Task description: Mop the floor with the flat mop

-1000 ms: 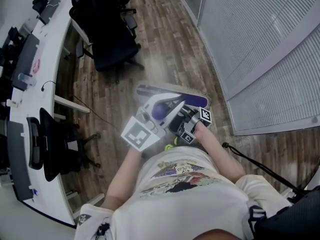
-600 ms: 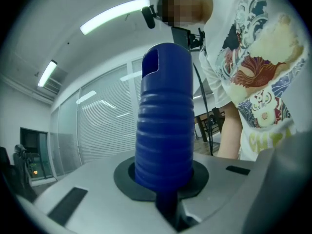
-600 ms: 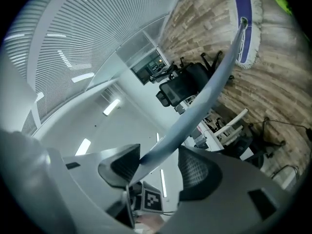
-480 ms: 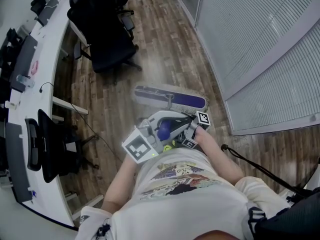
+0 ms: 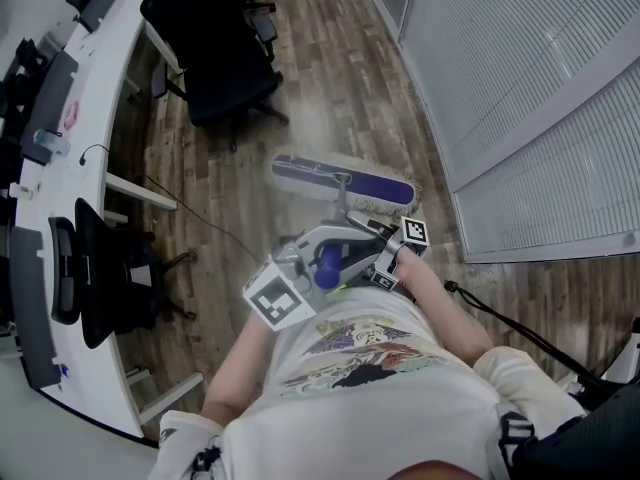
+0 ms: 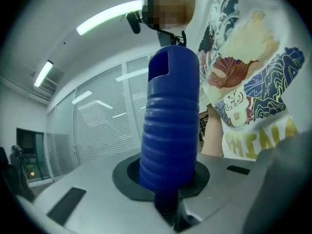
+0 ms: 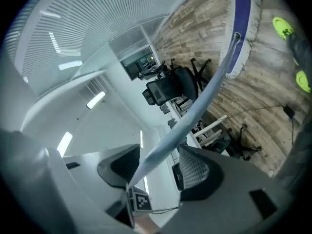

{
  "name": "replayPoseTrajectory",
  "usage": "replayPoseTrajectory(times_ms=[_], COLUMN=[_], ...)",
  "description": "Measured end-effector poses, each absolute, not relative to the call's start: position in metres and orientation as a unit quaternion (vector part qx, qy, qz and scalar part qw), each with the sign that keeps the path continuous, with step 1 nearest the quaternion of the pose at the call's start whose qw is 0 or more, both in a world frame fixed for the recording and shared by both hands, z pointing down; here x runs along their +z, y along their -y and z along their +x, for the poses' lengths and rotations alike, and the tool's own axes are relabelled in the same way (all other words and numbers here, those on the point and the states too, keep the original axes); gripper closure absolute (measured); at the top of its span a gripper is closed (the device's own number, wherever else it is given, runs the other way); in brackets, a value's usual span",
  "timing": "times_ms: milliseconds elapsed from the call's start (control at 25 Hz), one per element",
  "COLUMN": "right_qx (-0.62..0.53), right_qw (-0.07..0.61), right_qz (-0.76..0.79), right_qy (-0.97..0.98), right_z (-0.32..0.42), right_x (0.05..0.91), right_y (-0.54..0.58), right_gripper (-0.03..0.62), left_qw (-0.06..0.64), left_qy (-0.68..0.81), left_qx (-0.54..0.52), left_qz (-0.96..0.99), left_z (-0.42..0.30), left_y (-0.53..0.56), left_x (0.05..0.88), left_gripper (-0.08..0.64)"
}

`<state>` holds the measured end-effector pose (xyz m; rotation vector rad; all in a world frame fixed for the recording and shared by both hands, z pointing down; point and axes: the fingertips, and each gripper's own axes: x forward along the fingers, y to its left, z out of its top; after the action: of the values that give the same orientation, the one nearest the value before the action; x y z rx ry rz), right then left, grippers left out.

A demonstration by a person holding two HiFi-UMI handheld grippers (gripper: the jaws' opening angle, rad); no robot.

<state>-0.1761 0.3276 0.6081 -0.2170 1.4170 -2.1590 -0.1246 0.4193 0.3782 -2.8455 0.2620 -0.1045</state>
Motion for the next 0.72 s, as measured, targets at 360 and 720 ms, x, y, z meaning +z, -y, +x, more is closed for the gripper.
replayPoseTrajectory(times_ms=[360,720], right_qx=[-0.811,-0.812], right_qw=[0.283,0.261], right_qz=[-0.097,-0.123], right_qy=[-0.503,-0.507], right_z=[-0.185,-0.185], right_x=[0.617,0.622], right_y=[-0.31,-0.304], right_gripper=[0.36,0.36], left_qw=[0.133,0.152], left_qy=[-0.09,-0.106], left_qx=[-0.028,-0.022], left_qz=[-0.987,-0.983], left_z=[-0.117,-0.117], left_y=[-0.414,-0.406], left_x=[0.37,0.372], left_gripper=[0.537,0.537])
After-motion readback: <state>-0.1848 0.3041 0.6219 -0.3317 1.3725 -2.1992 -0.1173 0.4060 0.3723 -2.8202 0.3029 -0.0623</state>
